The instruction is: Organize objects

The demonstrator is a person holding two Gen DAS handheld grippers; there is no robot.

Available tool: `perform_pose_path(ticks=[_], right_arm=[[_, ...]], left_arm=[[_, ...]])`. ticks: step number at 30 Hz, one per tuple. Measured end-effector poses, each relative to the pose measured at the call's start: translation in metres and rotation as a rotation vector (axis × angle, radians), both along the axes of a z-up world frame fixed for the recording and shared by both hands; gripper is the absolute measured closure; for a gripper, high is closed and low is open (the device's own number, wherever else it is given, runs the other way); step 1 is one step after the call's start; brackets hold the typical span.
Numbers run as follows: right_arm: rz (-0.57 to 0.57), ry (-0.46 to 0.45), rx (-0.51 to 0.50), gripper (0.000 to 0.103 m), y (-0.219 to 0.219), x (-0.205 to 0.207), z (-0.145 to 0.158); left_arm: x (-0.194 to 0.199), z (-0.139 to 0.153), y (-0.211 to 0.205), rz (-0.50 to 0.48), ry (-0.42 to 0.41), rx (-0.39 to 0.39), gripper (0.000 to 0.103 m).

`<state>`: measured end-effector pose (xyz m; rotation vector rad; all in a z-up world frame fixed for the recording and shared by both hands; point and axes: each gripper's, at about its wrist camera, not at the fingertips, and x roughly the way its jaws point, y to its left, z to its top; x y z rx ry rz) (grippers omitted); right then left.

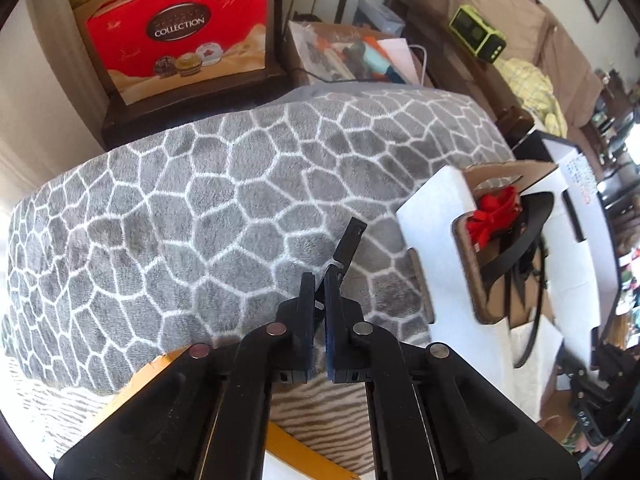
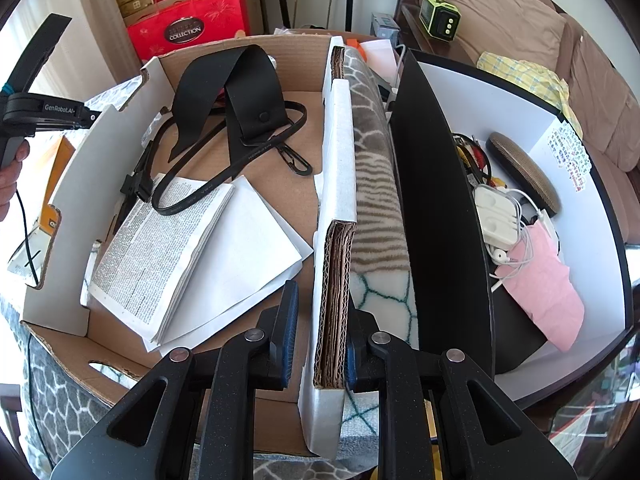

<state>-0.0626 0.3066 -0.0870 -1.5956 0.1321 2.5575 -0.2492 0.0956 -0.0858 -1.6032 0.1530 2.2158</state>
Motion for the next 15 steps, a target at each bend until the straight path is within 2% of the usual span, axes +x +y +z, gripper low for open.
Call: perform_pose_path(ticks=[2,4,5,6,7,8,11,13,14,15], right_arm=[[0.000,0.000,-0.001,0.083,0.000,0.000,0.000],[-0.002,0.001,-0.002,0.083,0.000,0.000,0.000],[-0.001,0.001,-0.001,0.083,0.000,0.000,0.000],[-0.001,0.001,0.000,0.083,0.000,0.000,0.000],[0.000,0.000,0.001,0.083,0.000,0.000,0.000],[0.000,0.000,0.001,0.083,0.000,0.000,0.000],[-0.002,0.001,0.000,0.083,0.000,0.000,0.000],[-0.003,0.002,-0.002,0.083,-0.001,0.000,0.000],[-0.003,0.002,-0.002,0.083,-0.001,0.000,0.000],[-0.003,0.002,-0.002,0.083,-0.001,-0.001,0.000]], left_arm=[[0.002,-0.002,0.002,-0.012,0.007,-0.020,0.098],[0.001,-0.003,0.004,-0.009,0.005,-0.042,0.093],[0.001,-0.002,0.005,-0.002,0.011,-0.051,0.081],[0.002,-0.002,0.006,0.006,0.015,-0.056,0.058],[0.002,-0.002,0.007,0.010,0.017,-0.059,0.049],[0.002,-0.003,0.009,0.007,0.023,-0.066,0.047],[0.004,-0.012,0.019,-0.020,0.019,-0.136,0.048],[0.008,-0.013,0.021,-0.027,0.039,-0.145,0.048],[0.008,-0.013,0.021,-0.026,0.041,-0.146,0.049],[0.009,-0.013,0.022,-0.025,0.040,-0.139,0.058]])
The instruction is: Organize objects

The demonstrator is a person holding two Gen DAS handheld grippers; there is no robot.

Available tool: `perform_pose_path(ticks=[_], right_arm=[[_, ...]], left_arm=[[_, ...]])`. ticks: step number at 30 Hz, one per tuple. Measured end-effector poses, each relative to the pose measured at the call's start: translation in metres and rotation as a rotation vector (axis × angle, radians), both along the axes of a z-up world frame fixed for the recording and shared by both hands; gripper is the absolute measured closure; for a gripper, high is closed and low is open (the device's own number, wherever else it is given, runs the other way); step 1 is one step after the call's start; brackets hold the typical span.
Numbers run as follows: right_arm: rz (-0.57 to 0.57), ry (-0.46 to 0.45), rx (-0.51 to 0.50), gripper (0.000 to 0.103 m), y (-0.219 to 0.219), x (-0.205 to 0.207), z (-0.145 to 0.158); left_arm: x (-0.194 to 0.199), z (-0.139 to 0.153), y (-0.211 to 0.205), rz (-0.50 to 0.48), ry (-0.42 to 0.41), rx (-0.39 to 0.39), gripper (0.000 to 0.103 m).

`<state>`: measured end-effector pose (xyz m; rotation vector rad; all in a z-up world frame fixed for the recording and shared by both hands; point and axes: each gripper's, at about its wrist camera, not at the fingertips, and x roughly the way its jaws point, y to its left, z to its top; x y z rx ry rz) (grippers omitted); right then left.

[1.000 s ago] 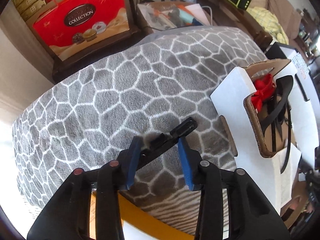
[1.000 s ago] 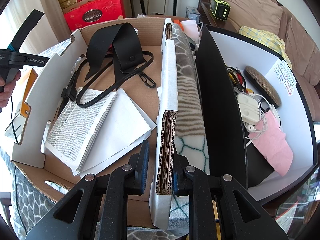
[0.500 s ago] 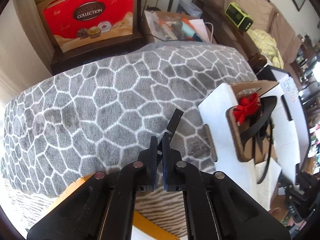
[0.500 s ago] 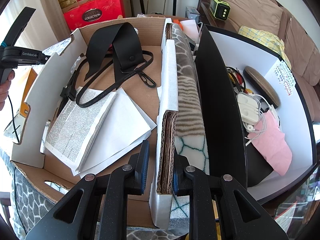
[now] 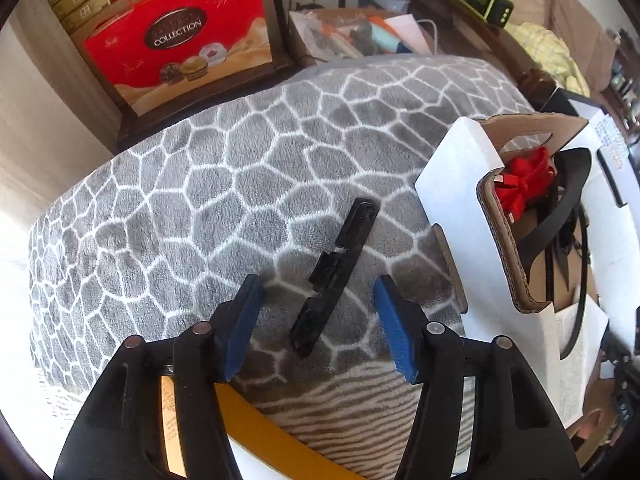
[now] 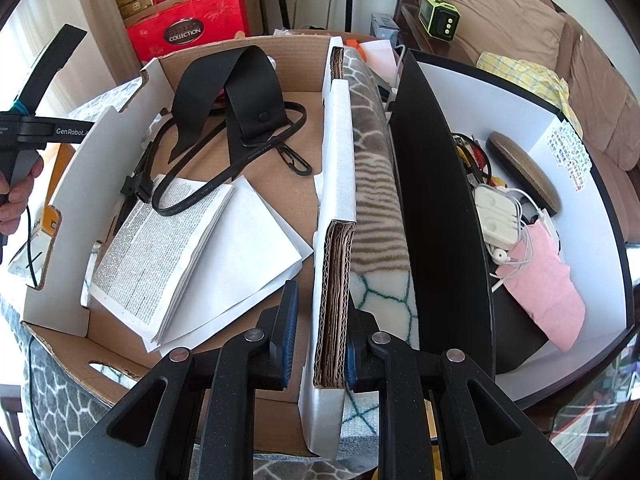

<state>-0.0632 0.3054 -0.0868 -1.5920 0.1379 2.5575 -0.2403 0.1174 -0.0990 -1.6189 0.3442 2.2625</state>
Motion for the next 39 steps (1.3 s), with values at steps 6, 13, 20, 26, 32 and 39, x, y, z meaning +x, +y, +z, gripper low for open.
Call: perform_pose_path(ticks=[6,13,20,26,32,39], right_arm=[[-0.001,0.000,0.001,0.083,-0.002,-0.001,0.000],[-0.001,0.001,0.001,0.083,-0.002,-0.001,0.000],[-0.006,0.002,-0.001,0.083,-0.002,-0.001,0.000],[-0.005,0.001,0.000,0.083,-0.002,-0.001,0.000],[-0.006,0.002,-0.001,0.083,-0.002,-0.001,0.000],[-0.005,0.002,-0.001,0.083,-0.002,-0.001,0.000]], left_arm=[[-0.001,0.005,-0.002,0.018,-0.015,0.041,0.091],[0.000,0.021,-0.019,0.062,-0.027,0.171,0.092],[0.009,0.060,-0.027,0.059,0.026,0.277,0.092],[0.028,0.090,-0.012,-0.002,0.056,0.334,0.092],[0.040,0.093,0.018,-0.038,0.035,0.343,0.092],[0.045,0.076,0.042,-0.025,0.000,0.330,0.092]])
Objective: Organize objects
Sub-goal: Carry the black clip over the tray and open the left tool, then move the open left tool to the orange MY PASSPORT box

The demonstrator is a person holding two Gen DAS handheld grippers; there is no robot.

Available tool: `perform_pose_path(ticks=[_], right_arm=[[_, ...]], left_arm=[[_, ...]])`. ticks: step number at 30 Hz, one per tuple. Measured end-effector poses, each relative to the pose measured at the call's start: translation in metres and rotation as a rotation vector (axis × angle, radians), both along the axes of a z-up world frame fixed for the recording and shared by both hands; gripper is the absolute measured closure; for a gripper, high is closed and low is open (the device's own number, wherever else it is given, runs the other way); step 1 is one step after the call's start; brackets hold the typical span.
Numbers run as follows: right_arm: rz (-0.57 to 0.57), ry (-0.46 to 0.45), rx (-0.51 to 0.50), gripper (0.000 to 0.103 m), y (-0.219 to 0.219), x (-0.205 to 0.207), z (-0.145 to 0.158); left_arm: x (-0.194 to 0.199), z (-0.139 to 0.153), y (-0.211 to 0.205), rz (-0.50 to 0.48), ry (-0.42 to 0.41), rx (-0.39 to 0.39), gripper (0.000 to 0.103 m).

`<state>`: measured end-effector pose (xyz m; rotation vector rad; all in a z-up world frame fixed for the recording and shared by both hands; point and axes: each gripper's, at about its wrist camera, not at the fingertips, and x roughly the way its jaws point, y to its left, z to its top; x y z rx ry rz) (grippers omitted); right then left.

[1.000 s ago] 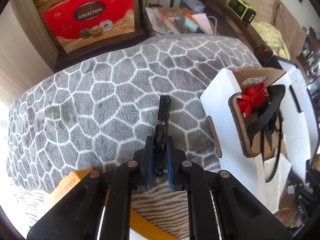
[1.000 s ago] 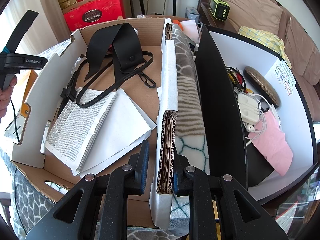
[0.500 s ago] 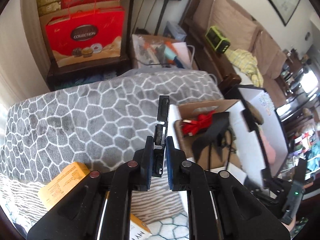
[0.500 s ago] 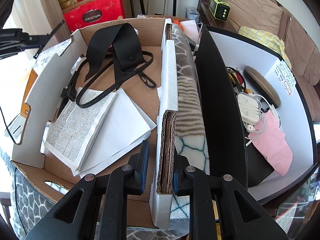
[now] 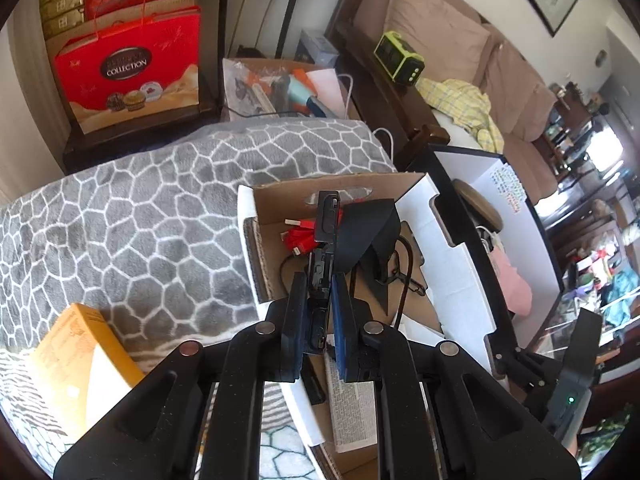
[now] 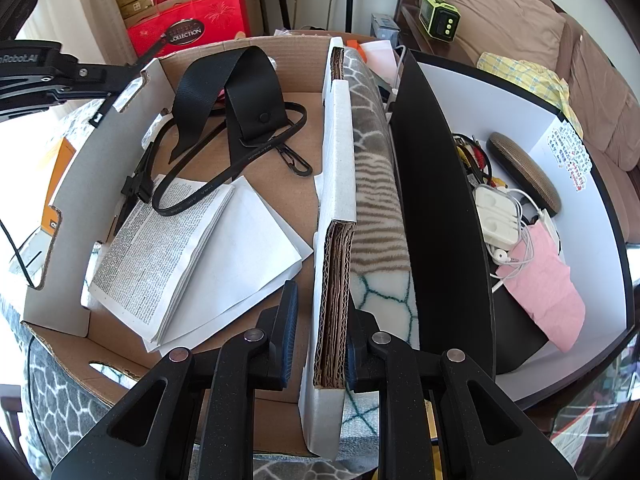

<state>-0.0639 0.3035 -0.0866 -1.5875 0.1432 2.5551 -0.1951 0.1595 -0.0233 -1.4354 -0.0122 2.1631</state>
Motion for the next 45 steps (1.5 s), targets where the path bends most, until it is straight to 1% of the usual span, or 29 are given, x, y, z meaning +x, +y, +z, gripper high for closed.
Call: perform_pose_path(ticks=[8,10,11,12,16,17,18,19,21,24,28,32,38,40,41,44,45], right_arm=[[0.000,0.000,0.000,0.083,0.000,0.000,0.000],[0.000,0.000,0.000,0.083,0.000,0.000,0.000],[0.000,0.000,0.000,0.083,0.000,0.000,0.000],[0.000,0.000,0.000,0.083,0.000,0.000,0.000],[0.000,0.001,0.000,0.083,0.000,0.000,0.000],[-0.001,0.000,-0.001,0.083,0.000,0.000,0.000],[0.000,0.000,0.000,0.083,0.000,0.000,0.000],[0.000,0.000,0.000,0.083,0.000,0.000,0.000],[0.000,0.000,0.000,0.083,0.000,0.000,0.000],[0.001,-0.001,0.001,0.083,0.000,0.000,0.000],[0.000,-0.001,0.001,0.083,0.000,0.001,0.000],[0.000,-0.001,0.001,0.083,0.000,0.000,0.000],[-0.002,0.003,-0.003,0.083,-0.001,0.000,-0.001],[-0.002,0.003,-0.002,0.083,-0.002,0.000,-0.001],[-0.001,0.003,-0.002,0.083,-0.001,0.000,-0.001],[0.000,0.005,-0.004,0.083,-0.001,0.000,-0.001],[0.000,0.006,-0.005,0.083,-0.001,0.000,-0.001]], left_arm=[[0.003,-0.013,0.012,0.025,-0.035,-0.005,0.091],[0.001,-0.014,0.011,0.034,-0.051,0.006,0.085],[0.001,-0.014,0.010,0.034,-0.061,0.013,0.079],[0.001,-0.014,0.010,0.034,-0.059,0.011,0.076],[0.005,-0.008,0.005,0.042,-0.045,0.013,0.070],[0.006,-0.006,0.003,0.044,-0.039,0.015,0.067],[0.008,-0.003,0.001,0.052,-0.025,0.011,0.063],[0.010,0.001,-0.003,0.070,-0.005,-0.005,0.062],[0.015,0.010,-0.011,0.108,0.046,-0.041,0.055],[0.020,0.021,-0.025,0.136,0.098,-0.060,0.051],[0.022,0.029,-0.047,0.158,0.119,-0.075,0.049],[0.028,0.041,-0.070,0.184,0.159,-0.089,0.048],[0.045,0.069,-0.116,0.218,0.201,-0.052,0.048],[0.052,0.080,-0.134,0.238,0.221,-0.045,0.043],[0.056,0.085,-0.143,0.247,0.232,-0.044,0.038],[0.065,0.098,-0.172,0.285,0.266,-0.062,0.036],[0.068,0.101,-0.181,0.296,0.268,-0.071,0.032]])
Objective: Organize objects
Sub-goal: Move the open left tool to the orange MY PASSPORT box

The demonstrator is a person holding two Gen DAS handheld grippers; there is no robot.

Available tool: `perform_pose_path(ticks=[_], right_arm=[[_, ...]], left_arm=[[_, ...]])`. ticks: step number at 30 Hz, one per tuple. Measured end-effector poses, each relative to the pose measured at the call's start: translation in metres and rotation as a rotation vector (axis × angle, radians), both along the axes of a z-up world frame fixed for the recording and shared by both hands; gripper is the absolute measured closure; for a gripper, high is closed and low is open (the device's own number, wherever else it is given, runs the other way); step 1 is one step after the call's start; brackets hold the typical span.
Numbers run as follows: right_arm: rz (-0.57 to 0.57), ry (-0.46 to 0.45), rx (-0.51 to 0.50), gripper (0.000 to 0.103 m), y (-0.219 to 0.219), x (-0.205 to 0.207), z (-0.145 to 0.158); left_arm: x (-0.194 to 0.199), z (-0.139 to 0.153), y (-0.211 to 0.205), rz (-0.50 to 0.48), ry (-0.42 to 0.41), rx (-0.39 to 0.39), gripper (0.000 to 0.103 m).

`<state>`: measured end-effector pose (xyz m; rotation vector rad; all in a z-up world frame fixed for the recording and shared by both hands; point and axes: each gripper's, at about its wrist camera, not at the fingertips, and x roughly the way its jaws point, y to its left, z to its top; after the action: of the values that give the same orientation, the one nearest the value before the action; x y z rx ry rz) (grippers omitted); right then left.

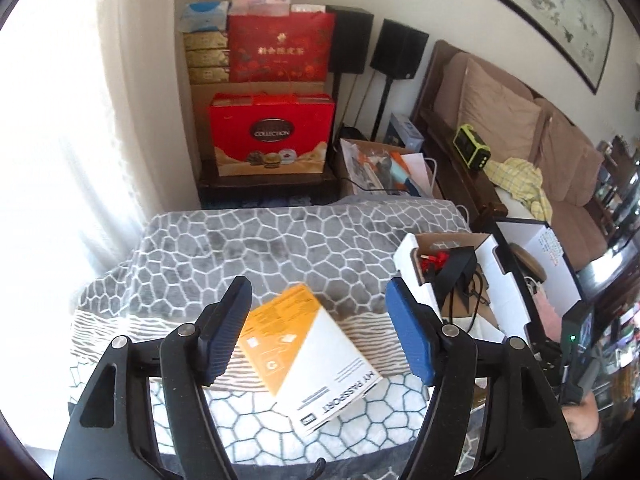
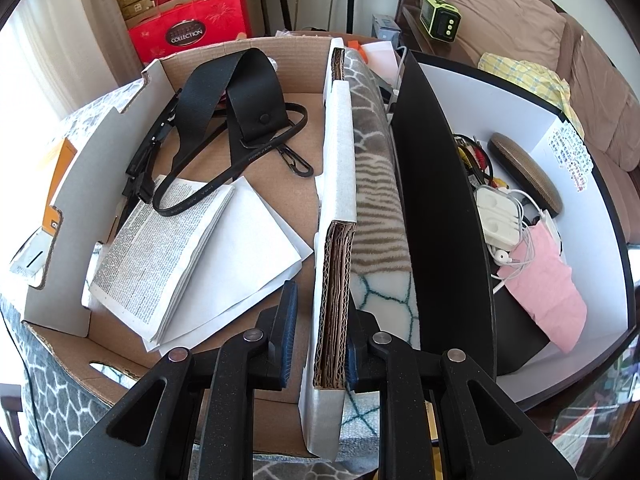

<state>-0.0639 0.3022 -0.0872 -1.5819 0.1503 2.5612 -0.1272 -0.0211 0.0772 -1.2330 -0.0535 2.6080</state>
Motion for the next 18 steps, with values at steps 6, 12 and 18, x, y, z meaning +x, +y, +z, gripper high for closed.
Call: perform_pose_path(ticks=[6,12,18], right_arm=[[-0.001,0.002,-0.003,0.082,0.000,0.000,0.000],[0.001,-0.001,0.001,0.082,-0.001,0.000,0.001],[0.010,0.001,0.015,0.082,-0.004,-0.002,0.002]], left_arm=[[0.004,-0.011,-0.042,0.070,-0.037,-0.057,0.018],[0.005,-0.064,-0.061,0.075,-0.182,-0.001,0.018],[0.002,-0.114,-0.066,0.079,-0.322,0.126,0.018]])
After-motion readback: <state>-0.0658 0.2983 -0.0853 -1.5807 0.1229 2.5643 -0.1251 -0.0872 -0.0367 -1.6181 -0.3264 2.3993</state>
